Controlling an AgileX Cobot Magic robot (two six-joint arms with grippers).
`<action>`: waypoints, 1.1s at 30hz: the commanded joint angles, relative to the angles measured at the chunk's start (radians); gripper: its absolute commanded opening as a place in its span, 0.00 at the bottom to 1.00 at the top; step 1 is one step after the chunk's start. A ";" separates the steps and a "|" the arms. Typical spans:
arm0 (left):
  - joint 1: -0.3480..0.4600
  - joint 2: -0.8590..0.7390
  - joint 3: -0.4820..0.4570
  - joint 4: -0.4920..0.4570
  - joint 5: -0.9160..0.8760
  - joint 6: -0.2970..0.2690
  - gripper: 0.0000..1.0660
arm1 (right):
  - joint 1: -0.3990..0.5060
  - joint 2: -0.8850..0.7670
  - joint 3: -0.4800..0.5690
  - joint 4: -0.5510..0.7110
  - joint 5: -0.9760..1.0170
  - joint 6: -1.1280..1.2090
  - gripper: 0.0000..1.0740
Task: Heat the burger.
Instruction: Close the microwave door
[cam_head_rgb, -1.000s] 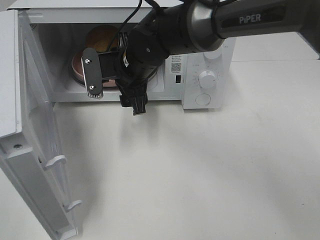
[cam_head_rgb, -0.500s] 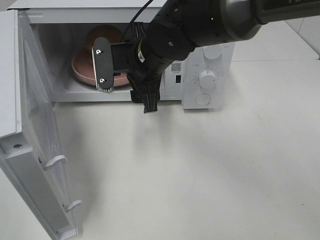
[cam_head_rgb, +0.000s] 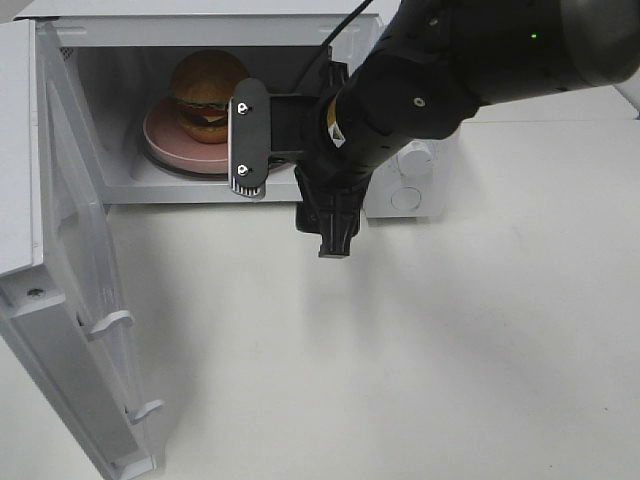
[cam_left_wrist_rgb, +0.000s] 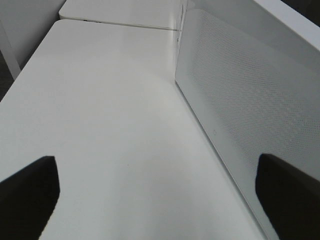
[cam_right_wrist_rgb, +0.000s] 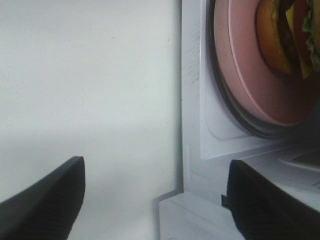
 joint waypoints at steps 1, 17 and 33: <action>-0.005 -0.020 0.004 0.002 -0.007 -0.004 0.94 | -0.004 -0.037 0.038 0.016 -0.006 0.080 0.71; -0.005 -0.020 0.004 0.002 -0.007 -0.004 0.94 | -0.004 -0.219 0.272 0.071 0.009 0.450 0.71; -0.005 -0.020 0.004 0.002 -0.007 -0.004 0.94 | -0.004 -0.456 0.315 0.201 0.337 0.658 0.71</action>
